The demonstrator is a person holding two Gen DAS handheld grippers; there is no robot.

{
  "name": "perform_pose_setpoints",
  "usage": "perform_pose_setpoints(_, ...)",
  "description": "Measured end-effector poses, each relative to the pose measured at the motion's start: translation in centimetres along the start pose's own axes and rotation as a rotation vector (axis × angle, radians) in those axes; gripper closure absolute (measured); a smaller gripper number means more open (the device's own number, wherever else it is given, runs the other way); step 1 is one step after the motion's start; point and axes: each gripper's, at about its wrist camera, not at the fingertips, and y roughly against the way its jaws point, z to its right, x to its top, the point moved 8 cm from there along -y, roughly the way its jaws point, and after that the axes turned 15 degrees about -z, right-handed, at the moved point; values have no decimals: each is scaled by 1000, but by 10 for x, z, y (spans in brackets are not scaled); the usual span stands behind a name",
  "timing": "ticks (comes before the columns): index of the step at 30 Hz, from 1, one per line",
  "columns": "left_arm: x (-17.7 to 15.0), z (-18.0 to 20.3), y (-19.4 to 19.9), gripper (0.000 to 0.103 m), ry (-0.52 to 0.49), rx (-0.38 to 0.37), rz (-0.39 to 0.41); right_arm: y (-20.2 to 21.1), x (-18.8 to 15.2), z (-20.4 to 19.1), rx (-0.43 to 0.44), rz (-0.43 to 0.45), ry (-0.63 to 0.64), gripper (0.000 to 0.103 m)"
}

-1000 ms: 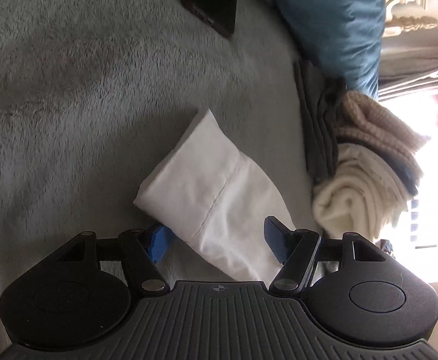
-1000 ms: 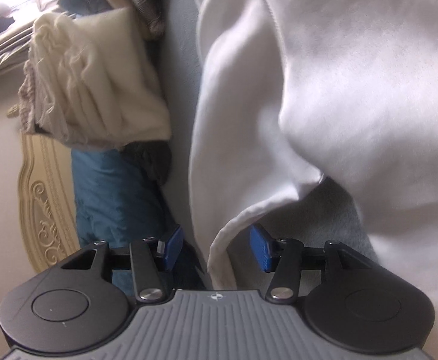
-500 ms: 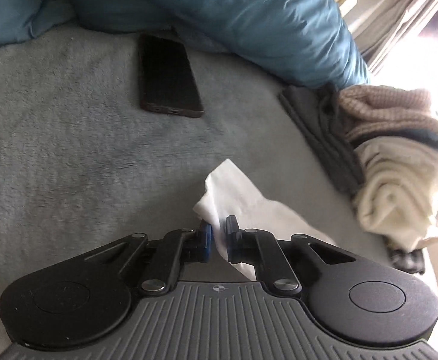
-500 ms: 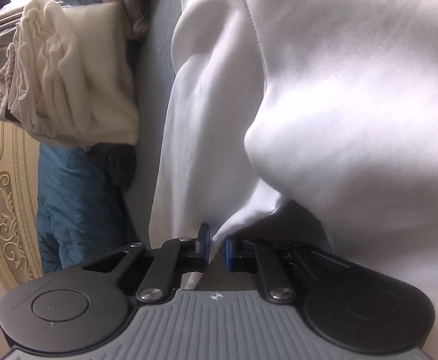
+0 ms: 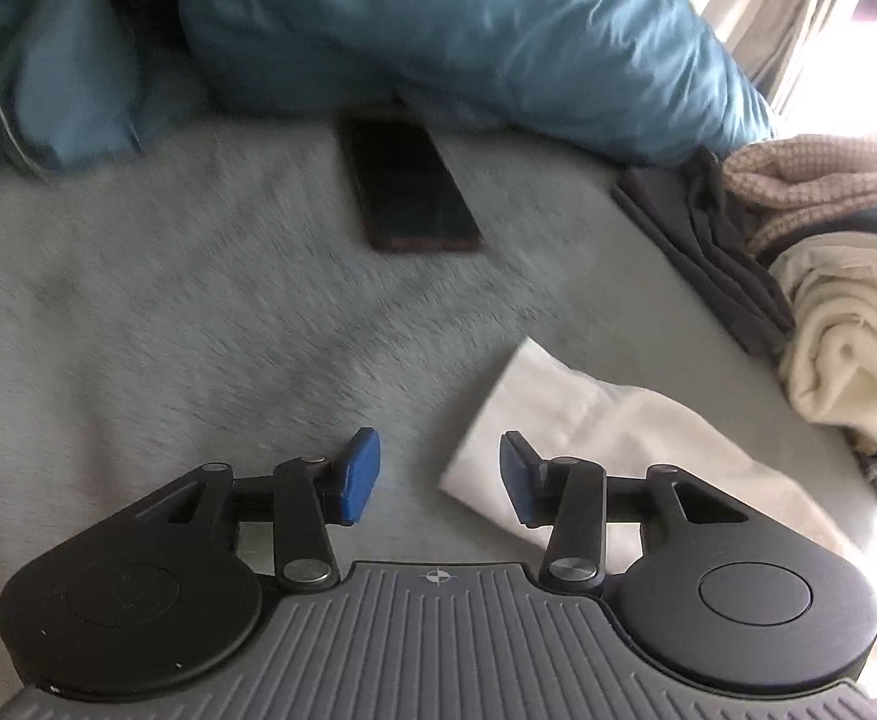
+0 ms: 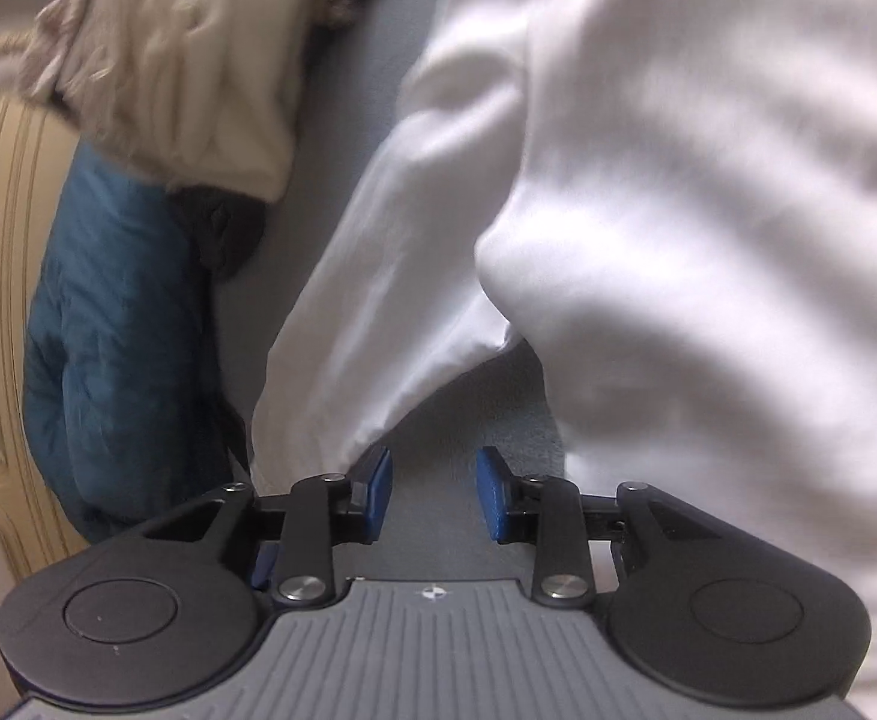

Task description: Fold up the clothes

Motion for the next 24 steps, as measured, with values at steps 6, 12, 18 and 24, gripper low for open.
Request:
perform_pose_setpoints(6,-10,80,5,58,-326,-43,82,70,33,-29,-98,168,149,69)
perform_pose_setpoints(12,-3,168,-40,55,-655,-130,-40,80,93,-67,-448,238,441,68)
perform_pose_setpoints(18,-29,200,-71,50,-1000,-119,-98,42,119,-82,-703,152,741,65)
perform_pose_setpoints(24,-60,191,-68,50,-1089,-69,20,-8,127,-90,-818,-14,974,64)
